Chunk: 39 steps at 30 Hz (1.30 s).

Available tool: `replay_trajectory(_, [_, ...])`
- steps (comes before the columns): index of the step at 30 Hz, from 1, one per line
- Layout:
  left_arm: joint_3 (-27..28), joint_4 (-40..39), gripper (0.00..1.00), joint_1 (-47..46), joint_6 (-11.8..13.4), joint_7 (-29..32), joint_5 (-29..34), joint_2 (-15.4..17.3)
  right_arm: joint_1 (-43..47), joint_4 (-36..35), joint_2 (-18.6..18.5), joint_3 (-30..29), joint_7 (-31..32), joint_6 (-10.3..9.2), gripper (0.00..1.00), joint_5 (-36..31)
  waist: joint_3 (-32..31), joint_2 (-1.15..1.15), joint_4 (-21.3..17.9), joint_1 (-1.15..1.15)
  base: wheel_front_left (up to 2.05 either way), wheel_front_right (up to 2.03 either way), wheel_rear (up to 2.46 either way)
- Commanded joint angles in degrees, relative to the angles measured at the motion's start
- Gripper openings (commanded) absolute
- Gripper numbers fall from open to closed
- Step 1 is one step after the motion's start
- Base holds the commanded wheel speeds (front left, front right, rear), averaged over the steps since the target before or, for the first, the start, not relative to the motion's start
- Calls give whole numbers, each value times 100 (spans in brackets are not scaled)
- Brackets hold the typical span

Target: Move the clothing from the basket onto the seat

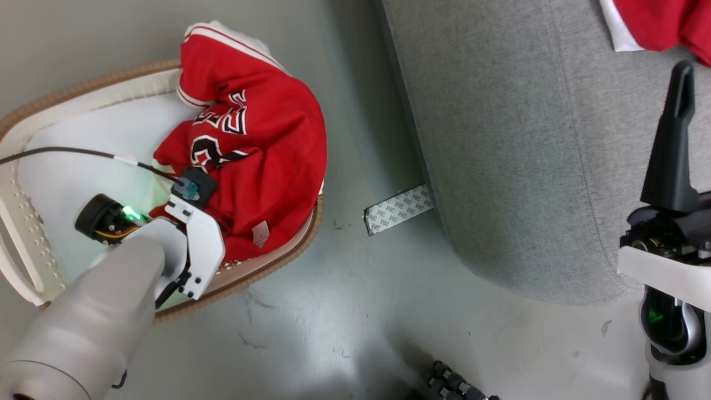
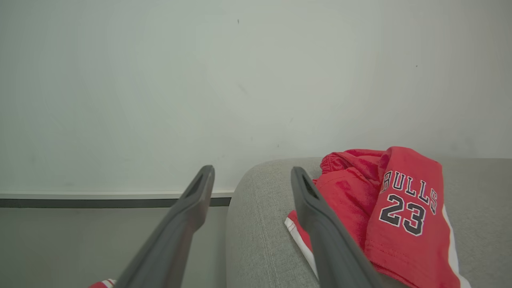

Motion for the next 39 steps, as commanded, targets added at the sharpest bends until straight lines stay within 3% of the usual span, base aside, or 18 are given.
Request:
replay_trajectory(1, [-71,-45,0,-43,7,-115,-141,60,-112,42,17,39,2,-15,100,-31,-70,0,-29,0,0,0,0])
replay_trajectory(6, [-266,-96,0,-51,7,-444,-450,82,-251,160,14,153,3,-15,100,-29,-371,0,-103,0,0,0,0])
replay_trajectory(23, [-725,-608,0,461,7,-1915,-1497,-1062,298,663,6,-159,3,-15,100,-949,-2579,0,914,0,0,0,0])
replay_trajectory(32, [-491,-1009,0,683,7,-2243,-1948,-1333,810,991,3,-244,3,-15,100,-992,-3567,0,1449,0,0,0,0])
replay_trajectory(39, [102,-1639,0,877,7,-2234,-1609,-1360,1221,1199,4,-276,3,-15,100,-1144,-4146,0,1791,0,0,0,0])
